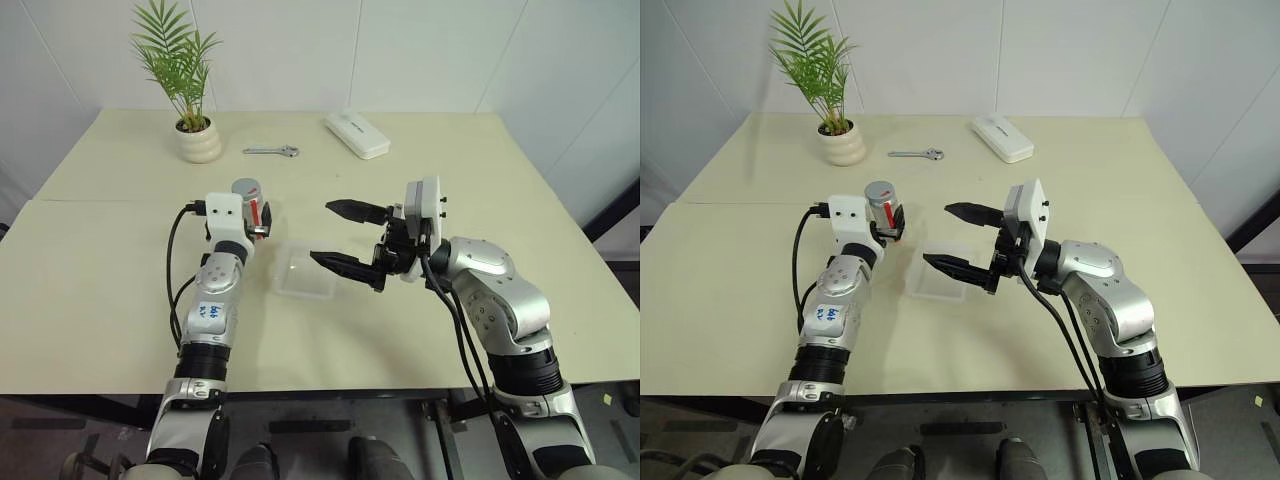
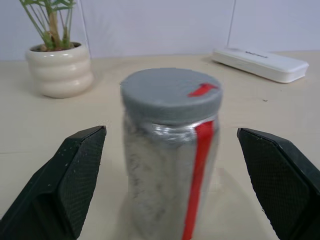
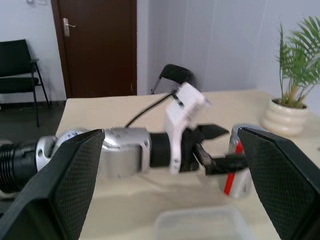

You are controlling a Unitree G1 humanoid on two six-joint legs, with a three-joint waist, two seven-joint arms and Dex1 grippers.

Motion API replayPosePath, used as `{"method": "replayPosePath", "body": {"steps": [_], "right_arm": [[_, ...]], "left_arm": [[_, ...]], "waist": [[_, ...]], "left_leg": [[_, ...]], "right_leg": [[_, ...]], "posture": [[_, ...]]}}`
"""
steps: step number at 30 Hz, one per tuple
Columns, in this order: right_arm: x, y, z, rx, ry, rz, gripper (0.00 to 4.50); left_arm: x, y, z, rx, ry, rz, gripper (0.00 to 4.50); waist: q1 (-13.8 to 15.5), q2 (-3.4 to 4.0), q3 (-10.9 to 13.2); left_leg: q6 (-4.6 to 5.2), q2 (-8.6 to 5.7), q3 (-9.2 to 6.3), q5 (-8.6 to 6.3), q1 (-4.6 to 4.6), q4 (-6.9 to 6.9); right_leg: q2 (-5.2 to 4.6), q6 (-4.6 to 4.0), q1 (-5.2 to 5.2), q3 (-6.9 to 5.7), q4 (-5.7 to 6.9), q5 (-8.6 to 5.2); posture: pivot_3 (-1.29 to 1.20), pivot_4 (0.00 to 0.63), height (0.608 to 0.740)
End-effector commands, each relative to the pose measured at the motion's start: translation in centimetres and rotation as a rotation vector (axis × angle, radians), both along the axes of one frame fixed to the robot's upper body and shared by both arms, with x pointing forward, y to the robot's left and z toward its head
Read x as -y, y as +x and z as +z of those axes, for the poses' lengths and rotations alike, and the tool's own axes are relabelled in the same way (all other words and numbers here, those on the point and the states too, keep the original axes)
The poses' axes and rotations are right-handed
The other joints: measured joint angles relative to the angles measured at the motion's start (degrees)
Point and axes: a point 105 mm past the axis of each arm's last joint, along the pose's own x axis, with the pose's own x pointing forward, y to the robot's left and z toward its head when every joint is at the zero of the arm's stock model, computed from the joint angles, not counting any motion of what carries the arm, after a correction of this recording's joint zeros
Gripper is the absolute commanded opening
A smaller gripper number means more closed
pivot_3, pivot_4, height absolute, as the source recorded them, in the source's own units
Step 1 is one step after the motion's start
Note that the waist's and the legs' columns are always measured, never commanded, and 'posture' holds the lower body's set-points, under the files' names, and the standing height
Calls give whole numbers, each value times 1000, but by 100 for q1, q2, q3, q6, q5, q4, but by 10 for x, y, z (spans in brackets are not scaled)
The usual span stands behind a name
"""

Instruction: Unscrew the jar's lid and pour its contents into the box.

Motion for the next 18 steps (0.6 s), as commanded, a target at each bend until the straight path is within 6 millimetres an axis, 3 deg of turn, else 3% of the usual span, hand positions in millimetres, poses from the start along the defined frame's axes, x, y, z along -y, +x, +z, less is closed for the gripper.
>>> {"method": "replayPosePath", "body": {"steps": [1, 18], "right_arm": [[-1, -7, 12, 42, 12, 24, 4500], [0, -5, 7, 19, 17, 45, 4500]], "left_arm": [[6, 3, 8, 14, 21, 15, 4475], [9, 21, 2, -26, 35, 42, 4475]], "waist": [[0, 0, 0], [9, 0, 0]], "left_leg": [[0, 0, 0, 0, -1, -2], [-1, 0, 1, -1, -3, -2]], "right_leg": [[0, 0, -1, 0, -1, 0], [0, 1, 0, -1, -8, 0]], "posture": [[0, 150, 740], [0, 150, 740]]}}
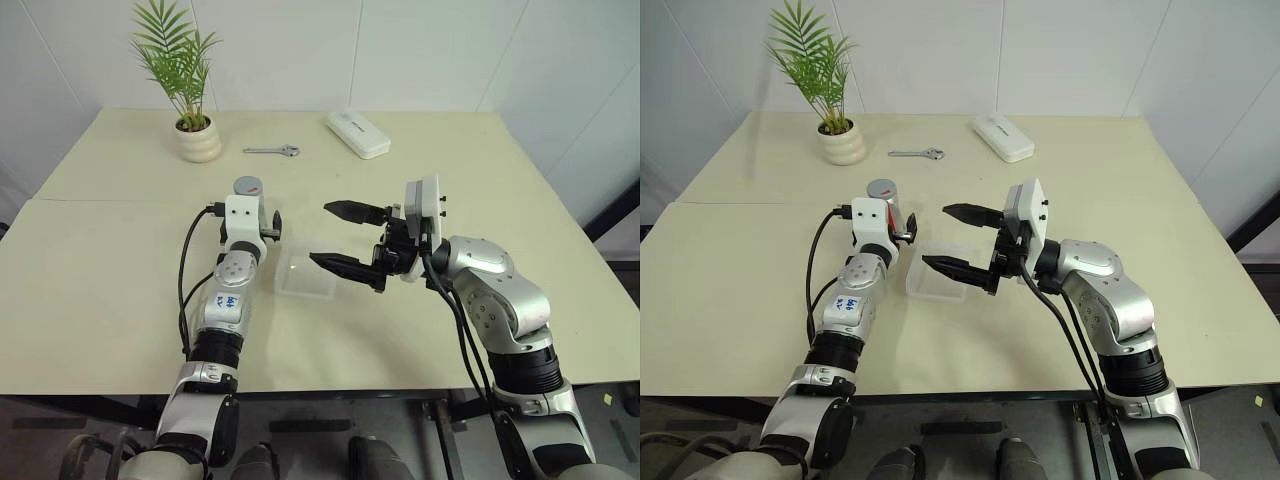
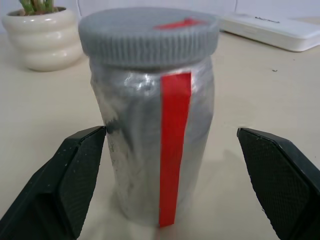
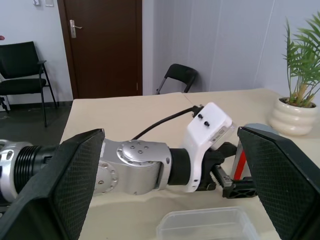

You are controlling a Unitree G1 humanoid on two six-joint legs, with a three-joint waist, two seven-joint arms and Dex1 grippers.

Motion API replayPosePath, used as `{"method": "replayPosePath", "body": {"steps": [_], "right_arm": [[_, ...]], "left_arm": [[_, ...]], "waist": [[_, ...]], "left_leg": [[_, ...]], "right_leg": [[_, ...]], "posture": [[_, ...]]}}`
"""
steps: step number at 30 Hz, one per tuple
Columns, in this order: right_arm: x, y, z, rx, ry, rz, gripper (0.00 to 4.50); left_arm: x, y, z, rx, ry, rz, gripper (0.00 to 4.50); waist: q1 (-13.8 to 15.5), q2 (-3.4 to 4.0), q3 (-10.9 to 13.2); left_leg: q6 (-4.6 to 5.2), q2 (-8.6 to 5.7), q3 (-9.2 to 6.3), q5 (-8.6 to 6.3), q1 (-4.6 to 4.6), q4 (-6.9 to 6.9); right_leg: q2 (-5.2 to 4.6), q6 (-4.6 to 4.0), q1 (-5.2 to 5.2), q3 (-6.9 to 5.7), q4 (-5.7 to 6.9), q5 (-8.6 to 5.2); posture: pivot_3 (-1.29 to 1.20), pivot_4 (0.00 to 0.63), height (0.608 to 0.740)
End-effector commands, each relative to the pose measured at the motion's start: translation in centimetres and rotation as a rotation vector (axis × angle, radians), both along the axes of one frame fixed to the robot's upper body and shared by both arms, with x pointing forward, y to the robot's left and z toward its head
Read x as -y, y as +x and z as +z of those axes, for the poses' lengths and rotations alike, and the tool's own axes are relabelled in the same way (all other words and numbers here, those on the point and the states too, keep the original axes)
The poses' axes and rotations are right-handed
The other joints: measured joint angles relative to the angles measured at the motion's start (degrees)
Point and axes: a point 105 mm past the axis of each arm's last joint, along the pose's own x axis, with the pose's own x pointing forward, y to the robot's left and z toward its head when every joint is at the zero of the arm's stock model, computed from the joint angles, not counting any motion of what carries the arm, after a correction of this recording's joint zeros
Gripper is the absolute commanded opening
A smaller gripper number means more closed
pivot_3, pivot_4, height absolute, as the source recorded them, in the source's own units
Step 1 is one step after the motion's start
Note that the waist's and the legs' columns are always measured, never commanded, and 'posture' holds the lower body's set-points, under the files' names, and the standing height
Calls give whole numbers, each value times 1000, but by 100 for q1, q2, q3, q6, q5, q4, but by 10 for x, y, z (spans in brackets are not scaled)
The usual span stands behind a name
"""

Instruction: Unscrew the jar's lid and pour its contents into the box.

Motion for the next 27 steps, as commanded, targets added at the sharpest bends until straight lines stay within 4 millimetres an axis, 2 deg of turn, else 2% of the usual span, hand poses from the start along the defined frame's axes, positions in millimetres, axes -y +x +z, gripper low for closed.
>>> {"method": "replayPosePath", "body": {"steps": [1, 10, 13, 19, 20, 27], "right_arm": [[1, -3, 9, 31, 23, 18, 4500], [6, 2, 1, 7, 17, 6, 4500], [6, 3, 1, 5, 22, 2, 4500], [7, 3, -1, 0, 32, -11, 4500], [8, 4, -3, -4, 36, -18, 4500], [11, 5, -10, -13, 45, -42, 4500]], "left_arm": [[-2, 4, 17, 63, 15, 17, 4475], [-12, 10, 22, 85, 28, 43, 4475], [-16, 11, 22, 86, 38, 44, 3909], [-21, 14, 18, 69, 43, 26, 2045], [-19, 14, 16, 62, 35, 11, 1866], [-23, 12, 14, 69, -1, -36, 1866]], "waist": [[-3, 0, 0], [-5, 0, 0], [-2, 0, 0], [2, 0, 0], [3, 0, 0], [3, 0, 0]], "left_leg": [[0, 0, 0, 0, 0, -1], [-1, 0, 1, -1, -1, -2], [-1, 0, 1, -1, -1, -2], [-1, 0, 2, -1, -2, -1], [-1, 0, 2, -1, -2, -1], [-1, 0, 1, -1, -2, 0]], "right_leg": [[0, 0, 0, 0, 0, 0], [0, 0, -1, -1, -2, 0], [0, 1, -1, -1, -2, 0], [0, 1, -1, -2, -2, 0], [-1, 1, 0, -2, -3, 0], [0, 1, 0, -4, -3, 0]], "posture": [[0, 150, 740], [0, 150, 740], [0, 150, 740], [0, 150, 740], [0, 150, 740], [0, 150, 740]]}}
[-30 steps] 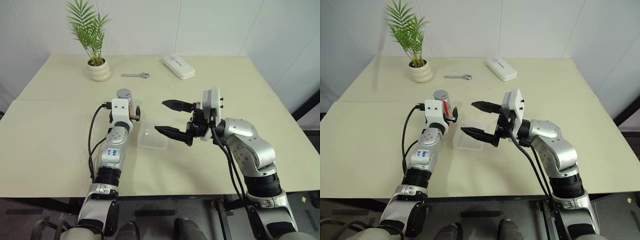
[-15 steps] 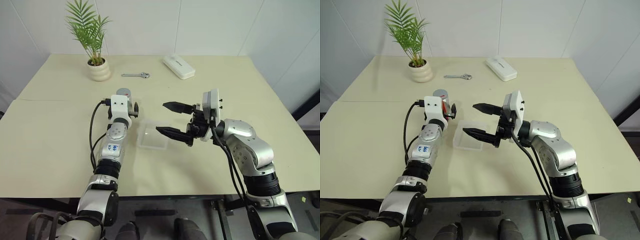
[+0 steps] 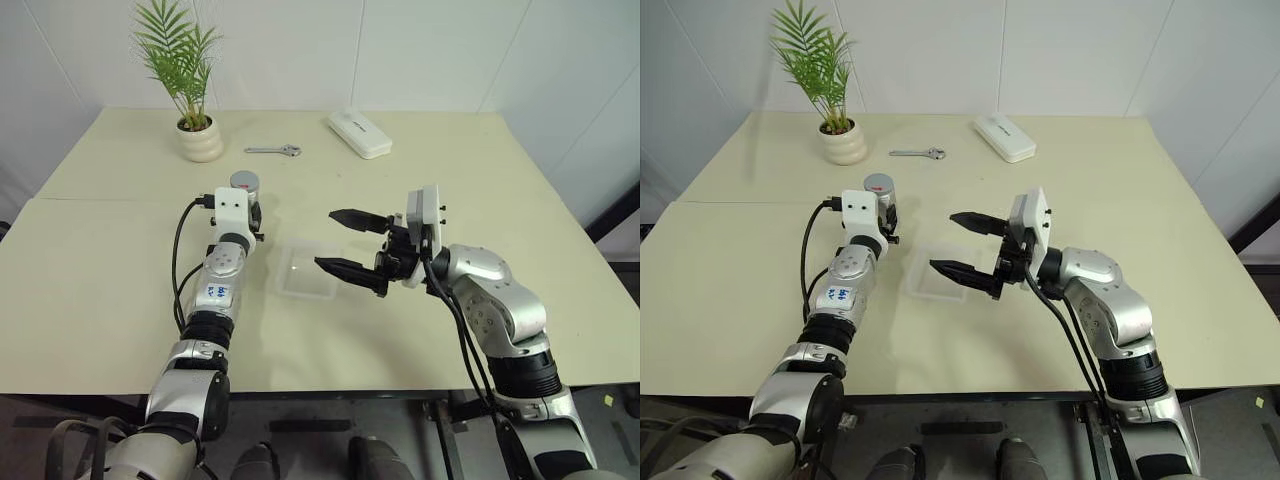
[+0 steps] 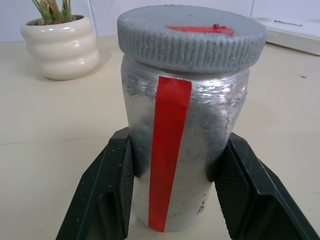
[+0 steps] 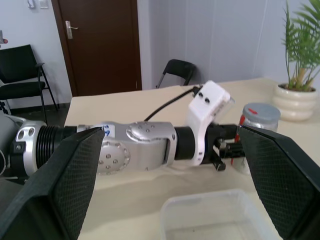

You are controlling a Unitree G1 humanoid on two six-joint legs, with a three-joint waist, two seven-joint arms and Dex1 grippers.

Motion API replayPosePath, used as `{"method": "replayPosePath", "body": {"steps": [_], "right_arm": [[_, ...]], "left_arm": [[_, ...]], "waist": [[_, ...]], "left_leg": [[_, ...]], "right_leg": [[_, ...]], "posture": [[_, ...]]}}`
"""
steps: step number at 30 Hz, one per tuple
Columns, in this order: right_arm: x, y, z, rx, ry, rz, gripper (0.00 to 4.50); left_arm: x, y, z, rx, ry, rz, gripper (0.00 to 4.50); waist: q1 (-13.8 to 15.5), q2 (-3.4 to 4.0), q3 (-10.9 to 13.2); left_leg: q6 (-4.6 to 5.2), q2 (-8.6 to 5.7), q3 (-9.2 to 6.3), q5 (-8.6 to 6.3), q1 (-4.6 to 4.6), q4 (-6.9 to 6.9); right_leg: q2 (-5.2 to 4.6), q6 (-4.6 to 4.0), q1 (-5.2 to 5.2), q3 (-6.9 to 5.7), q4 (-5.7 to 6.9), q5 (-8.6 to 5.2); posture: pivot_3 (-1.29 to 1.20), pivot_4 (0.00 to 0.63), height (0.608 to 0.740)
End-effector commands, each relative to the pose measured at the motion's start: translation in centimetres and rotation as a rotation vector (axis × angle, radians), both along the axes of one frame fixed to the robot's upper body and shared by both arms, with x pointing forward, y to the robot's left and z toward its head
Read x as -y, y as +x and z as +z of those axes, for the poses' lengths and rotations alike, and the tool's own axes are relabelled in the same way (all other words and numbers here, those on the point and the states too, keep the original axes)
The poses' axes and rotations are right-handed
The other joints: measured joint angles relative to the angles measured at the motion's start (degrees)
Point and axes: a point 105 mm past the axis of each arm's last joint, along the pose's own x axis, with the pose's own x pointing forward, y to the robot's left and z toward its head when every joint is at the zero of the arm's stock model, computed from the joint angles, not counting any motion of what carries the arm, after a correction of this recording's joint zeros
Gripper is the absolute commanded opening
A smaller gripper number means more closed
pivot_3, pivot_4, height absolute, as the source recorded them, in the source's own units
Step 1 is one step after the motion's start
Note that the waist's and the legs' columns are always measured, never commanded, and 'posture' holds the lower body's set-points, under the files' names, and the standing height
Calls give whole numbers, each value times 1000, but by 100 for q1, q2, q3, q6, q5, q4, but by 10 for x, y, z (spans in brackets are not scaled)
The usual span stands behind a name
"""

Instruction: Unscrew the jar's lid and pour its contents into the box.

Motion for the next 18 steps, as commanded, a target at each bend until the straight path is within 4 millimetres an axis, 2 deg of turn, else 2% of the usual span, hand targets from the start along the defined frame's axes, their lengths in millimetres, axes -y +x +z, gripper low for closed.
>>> {"method": "replayPosePath", "body": {"steps": [1, 5, 8, 11, 14, 18], "right_arm": [[4, -1, 6, 38, 27, -20, 4500], [4, -1, 5, 38, 25, -28, 4500], [4, -4, 7, 39, 32, -33, 4500], [3, -6, 12, 37, 43, -47, 4500], [-1, -8, 22, 27, 48, -62, 4500], [-18, -10, 42, 18, 33, -59, 4500]], "left_arm": [[-2, -3, 14, 62, -12, -48, 1866], [-4, -7, 22, 92, 28, -86, 1866], [-22, -30, 53, 188, 86, -231, 1866], [-38, -52, 70, 188, 138, -365, 1866], [-37, -77, 87, 163, 149, -554, 1866], [-14, -117, 91, 23, 163, -900, 1866]], "waist": [[-9, 0, 0], [-20, 0, 0], [-49, 0, 0], [-68, 0, 0], [-38, 1, 0], [-33, 1, 1]], "left_leg": [[0, 0, 0, 0, 0, 0], [0, 0, 0, 0, 0, -3], [-2, 1, 2, -1, 0, -6], [-13, 6, 4, 3, 0, -17], [-17, 8, 4, 6, 0, -23], [-13, 8, 3, 3, -2, -10]], "right_leg": [[0, 0, 0, 0, 0, 0], [0, 0, -1, 0, 0, 0], [0, 0, -3, 0, 0, 0], [3, -8, -13, 0, 5, -5], [3, -14, -19, -1, 15, -10], [0, -15, -17, -1, 18, -11]], "posture": [[0, 150, 740], [0, 150, 740], [0, 150, 740], [0, 150, 740], [0, 150, 740], [0, 150, 740]]}}
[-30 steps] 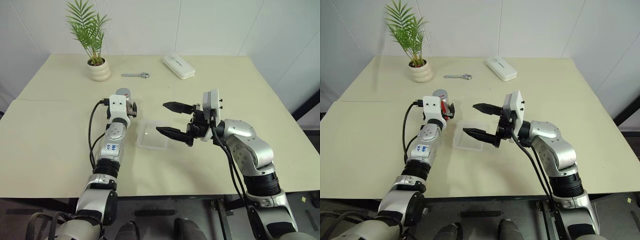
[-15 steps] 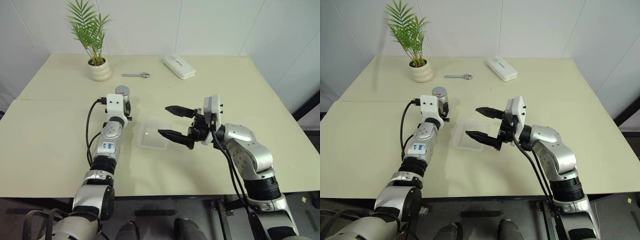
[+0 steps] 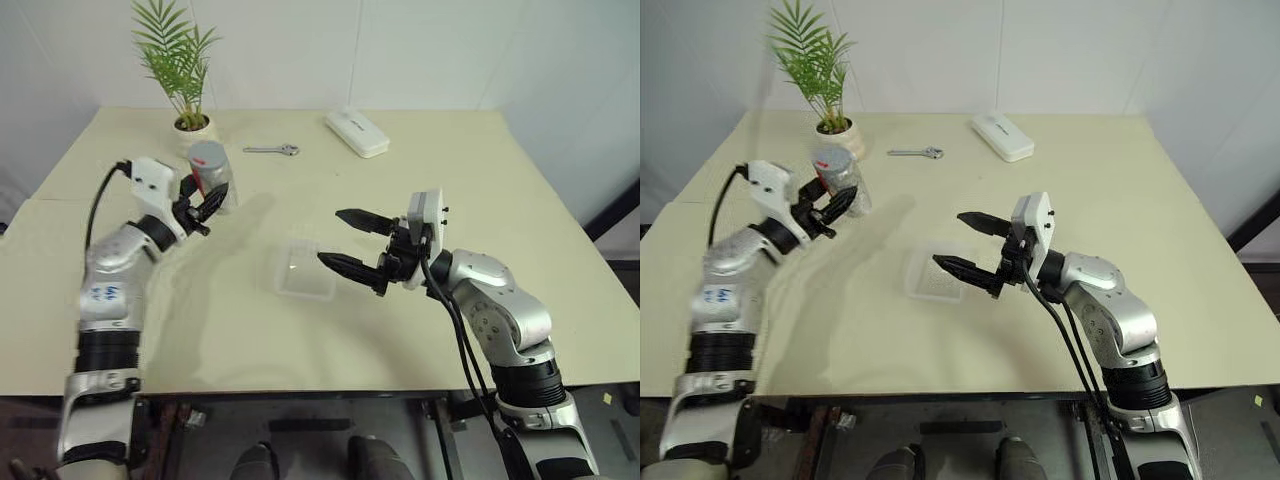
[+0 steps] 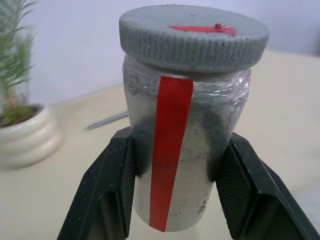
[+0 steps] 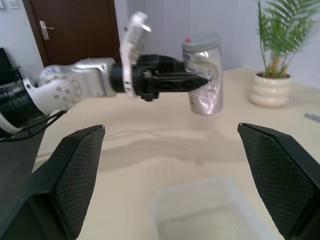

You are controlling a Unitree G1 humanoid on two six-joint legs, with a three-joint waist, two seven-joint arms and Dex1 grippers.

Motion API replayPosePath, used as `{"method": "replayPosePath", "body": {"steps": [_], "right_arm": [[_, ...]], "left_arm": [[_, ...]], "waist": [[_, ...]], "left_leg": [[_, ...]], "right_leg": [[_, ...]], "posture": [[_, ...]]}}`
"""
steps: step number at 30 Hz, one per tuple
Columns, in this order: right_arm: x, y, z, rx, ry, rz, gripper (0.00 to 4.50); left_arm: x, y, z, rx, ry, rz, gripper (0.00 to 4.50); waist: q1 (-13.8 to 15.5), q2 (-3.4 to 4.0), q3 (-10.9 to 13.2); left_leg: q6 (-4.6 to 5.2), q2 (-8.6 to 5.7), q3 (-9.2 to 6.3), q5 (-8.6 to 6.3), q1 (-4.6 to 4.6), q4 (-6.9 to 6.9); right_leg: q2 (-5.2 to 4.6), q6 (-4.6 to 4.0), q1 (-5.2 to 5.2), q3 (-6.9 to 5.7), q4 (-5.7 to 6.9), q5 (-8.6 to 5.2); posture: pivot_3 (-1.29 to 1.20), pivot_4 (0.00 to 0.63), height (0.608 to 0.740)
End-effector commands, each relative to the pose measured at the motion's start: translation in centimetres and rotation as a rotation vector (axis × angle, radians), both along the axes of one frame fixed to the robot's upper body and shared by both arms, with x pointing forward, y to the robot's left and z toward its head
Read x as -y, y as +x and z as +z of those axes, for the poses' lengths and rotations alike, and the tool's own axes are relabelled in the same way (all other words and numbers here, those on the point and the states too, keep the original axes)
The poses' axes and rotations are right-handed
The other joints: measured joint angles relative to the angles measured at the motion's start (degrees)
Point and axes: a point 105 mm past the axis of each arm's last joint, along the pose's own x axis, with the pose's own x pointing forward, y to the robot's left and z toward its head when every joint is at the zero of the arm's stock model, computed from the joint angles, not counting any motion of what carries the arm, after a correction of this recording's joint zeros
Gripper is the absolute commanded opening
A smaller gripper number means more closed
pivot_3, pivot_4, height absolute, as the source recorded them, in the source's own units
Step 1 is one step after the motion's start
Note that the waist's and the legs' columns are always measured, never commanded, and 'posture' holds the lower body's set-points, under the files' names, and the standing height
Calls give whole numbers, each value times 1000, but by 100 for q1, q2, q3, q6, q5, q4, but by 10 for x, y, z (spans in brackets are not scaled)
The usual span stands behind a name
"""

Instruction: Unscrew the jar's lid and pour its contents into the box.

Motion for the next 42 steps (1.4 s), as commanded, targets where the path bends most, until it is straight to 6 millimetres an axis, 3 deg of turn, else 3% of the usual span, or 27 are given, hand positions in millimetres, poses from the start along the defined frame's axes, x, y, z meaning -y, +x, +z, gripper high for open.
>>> {"method": "replayPosePath", "body": {"steps": [1, 5, 9, 20, 32, 35, 39, 42], "right_arm": [[-17, -9, 32, 59, 2, 11, 4500], [-27, -8, 44, 68, -23, 7, 4500], [-33, -7, 49, 56, -46, 7, 4500], [-56, 1, 43, 2, -108, 16, 4500], [-61, 2, 36, -30, -104, 42, 4500], [-61, 2, 37, -28, -97, 46, 3868], [-61, -1, 38, -22, -87, 58, 2579], [-61, -3, 37, -23, -89, 71, 2555]], "left_arm": [[34, -39, 5, -103, 61, -323, 1866], [48, -55, -2, -191, 91, -444, 1866], [54, -59, -6, -221, 90, -475, 1866], [75, -66, -17, -223, 124, -554, 1866], [77, -68, -16, -211, 125, -558, 1866], [78, -69, -16, -211, 125, -561, 1866], [77, -68, -18, -213, 126, -557, 1866], [76, -67, -18, -201, 131, -555, 1866]], "waist": [[-17, 0, 0], [-12, 0, 0], [-13, 0, 0], [-31, 1, 0], [-31, 1, 0], [-31, 1, 0], [-34, 1, 0], [-31, 1, 0]], "left_leg": [[2, 0, 0, -1, 0, 3], [3, 2, -9, 0, 4, 1], [5, 2, -11, -1, 0, 0], [9, 5, -7, -4, -6, -4], [9, 5, -8, -4, -13, -5], [9, 5, -7, -4, -15, -4], [9, 5, -8, -4, -16, -5], [9, 5, -7, -4, -28, -3]], "right_leg": [[-1, -1, 0, 0, 3, -1], [0, -14, 0, -7, 12, -7], [0, -16, -2, -8, 10, -9], [1, -17, -13, -7, 11, -15], [1, -17, -21, -7, 12, -15], [1, -17, -23, -7, 12, -15], [2, -17, -27, -7, 13, -15], [1, -17, -37, -7, 16, -15]], "posture": [[0, 150, 740], [0, 150, 740], [0, 150, 740], [0, 150, 740], [0, 150, 740], [0, 150, 740], [0, 150, 740], [0, 150, 740]]}}
